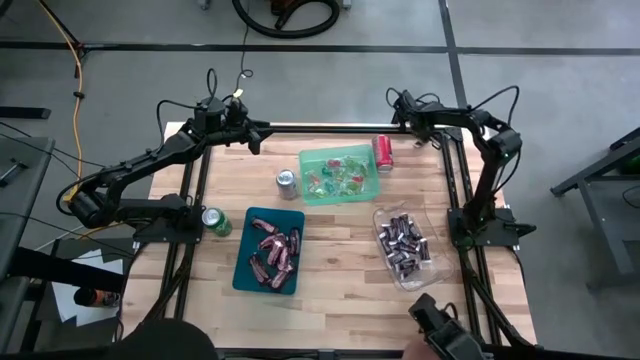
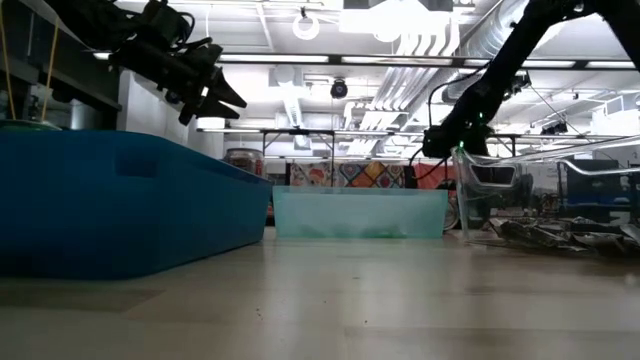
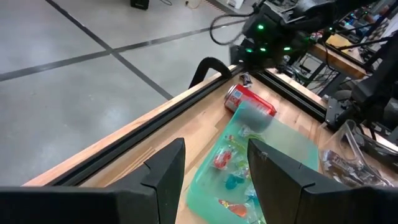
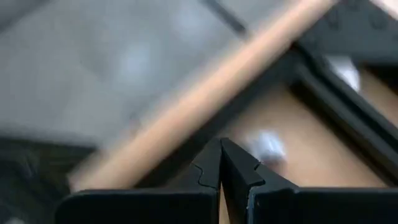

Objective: Organize candy in baskets
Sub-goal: Put the dark brown chocolate bar into the transparent bin

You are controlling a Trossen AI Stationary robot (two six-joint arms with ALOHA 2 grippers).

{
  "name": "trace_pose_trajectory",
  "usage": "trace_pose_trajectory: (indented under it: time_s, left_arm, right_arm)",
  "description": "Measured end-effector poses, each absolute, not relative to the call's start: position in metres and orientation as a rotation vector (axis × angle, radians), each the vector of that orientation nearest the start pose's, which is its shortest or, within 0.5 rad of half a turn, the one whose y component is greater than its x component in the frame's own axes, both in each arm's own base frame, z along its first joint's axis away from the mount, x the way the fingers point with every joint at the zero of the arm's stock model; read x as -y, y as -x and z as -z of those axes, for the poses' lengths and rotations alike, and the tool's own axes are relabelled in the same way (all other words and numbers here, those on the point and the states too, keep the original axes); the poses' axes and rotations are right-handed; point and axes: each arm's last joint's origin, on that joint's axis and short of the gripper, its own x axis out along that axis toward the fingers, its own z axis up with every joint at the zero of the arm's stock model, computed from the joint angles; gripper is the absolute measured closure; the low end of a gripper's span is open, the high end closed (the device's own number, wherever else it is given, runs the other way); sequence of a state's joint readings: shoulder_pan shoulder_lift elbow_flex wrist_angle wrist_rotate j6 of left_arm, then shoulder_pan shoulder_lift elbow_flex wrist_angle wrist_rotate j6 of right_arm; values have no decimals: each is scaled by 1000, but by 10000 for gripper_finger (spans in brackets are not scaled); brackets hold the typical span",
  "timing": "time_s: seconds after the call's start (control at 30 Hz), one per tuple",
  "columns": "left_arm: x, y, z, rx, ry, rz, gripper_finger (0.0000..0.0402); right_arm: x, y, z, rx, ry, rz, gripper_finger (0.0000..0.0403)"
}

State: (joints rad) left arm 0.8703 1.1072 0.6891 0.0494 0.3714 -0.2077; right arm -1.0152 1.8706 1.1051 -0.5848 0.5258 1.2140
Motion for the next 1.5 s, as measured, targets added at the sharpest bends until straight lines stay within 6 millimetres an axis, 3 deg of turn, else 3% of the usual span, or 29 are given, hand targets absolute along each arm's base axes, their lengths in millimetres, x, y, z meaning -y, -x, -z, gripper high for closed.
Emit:
trace_pose_trajectory:
  time_s: [0.07, 0.2, 0.37, 0.57, 0.97, 1.17, 1.27, 1.33, 1.43, 1.5]
  left_arm:
    - [-176, -162, -261, -252, 419, -525, 238]
    - [-176, -162, -261, -252, 418, -525, 238]
    - [-176, -162, -261, -252, 417, -532, 238]
    - [-176, -162, -261, -252, 417, -532, 238]
    - [-176, -162, -261, -252, 417, -532, 238]
    - [-176, -162, -261, -253, 417, -532, 238]
    - [-176, -162, -261, -253, 418, -533, 238]
    - [-176, -162, -261, -247, 435, -535, 238]
    - [-176, -162, -263, -222, 479, -540, 238]
    - [-175, -161, -267, -189, 490, -527, 238]
  right_arm:
    - [284, -163, -151, -566, -1117, 2037, 403]
    - [282, -159, -171, -559, -1056, 2044, 403]
    - [289, -162, -165, -557, -1137, 1940, 403]
    - [286, -154, -160, -601, -1222, 1980, 397]
    - [286, -156, -150, -614, -1299, 1973, 262]
    - [289, -161, -134, -641, -1299, 1999, 233]
    - [288, -162, -135, -641, -1295, 2006, 253]
    - [285, -161, -138, -686, -1282, 1997, 297]
    - [280, -162, -153, -750, -1220, 1965, 379]
    - [276, -163, -169, -758, -1176, 1927, 384]
